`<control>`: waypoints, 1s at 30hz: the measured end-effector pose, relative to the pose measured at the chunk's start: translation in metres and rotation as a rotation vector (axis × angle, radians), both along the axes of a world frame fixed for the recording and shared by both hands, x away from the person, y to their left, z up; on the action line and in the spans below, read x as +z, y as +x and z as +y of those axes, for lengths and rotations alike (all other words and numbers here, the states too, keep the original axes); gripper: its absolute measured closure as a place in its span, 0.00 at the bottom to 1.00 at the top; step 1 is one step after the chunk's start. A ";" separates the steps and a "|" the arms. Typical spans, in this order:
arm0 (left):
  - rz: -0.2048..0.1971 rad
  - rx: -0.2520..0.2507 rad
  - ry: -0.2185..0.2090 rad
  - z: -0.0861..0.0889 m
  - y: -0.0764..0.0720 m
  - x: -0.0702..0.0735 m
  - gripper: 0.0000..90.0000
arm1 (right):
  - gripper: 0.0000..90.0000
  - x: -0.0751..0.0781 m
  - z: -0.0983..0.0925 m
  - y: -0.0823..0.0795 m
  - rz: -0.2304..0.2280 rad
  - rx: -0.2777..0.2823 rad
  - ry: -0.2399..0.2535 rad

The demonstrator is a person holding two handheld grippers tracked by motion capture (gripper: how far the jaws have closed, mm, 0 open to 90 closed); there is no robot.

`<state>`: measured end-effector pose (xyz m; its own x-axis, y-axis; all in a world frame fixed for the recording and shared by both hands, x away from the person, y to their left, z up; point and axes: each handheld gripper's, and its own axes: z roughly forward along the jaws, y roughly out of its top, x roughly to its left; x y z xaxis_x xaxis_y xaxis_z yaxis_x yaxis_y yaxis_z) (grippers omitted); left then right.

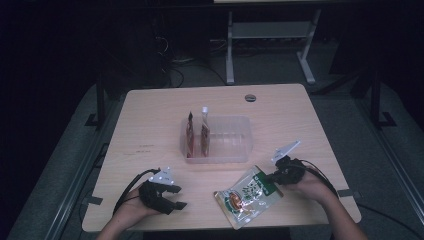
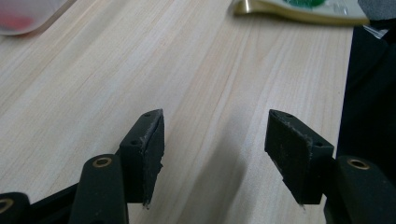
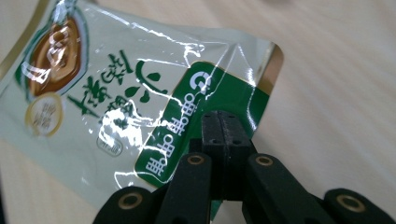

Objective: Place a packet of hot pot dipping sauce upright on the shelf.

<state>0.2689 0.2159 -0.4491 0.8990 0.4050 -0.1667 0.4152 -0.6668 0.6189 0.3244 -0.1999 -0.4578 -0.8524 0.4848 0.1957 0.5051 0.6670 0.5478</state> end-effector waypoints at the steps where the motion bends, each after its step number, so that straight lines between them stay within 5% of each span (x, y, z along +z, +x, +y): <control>1: -0.003 -0.004 0.001 0.000 0.000 0.000 0.42 | 1.00 0.000 0.004 -0.002 -0.004 0.011 0.000; 9: -0.003 -0.020 -0.006 -0.005 -0.002 0.001 0.41 | 1.00 0.002 0.033 -0.016 -0.041 0.094 -0.020; 16: -0.009 -0.038 -0.041 -0.019 -0.005 0.001 0.41 | 1.00 0.012 0.022 -0.025 -0.048 0.022 0.023; 24: -0.040 -0.069 -0.068 -0.051 -0.006 0.004 0.41 | 0.76 0.018 -0.004 -0.035 -0.055 -0.082 0.071; 30: -0.049 -0.113 -0.050 -0.073 -0.002 0.001 0.40 | 0.64 0.019 -0.013 -0.039 -0.074 -0.126 0.079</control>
<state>0.2672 0.1433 -0.4485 0.9459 0.2935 -0.1384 0.3077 -0.6755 0.6701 0.2853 -0.2131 -0.4385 -0.7992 0.5745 0.1767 0.5385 0.5539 0.6350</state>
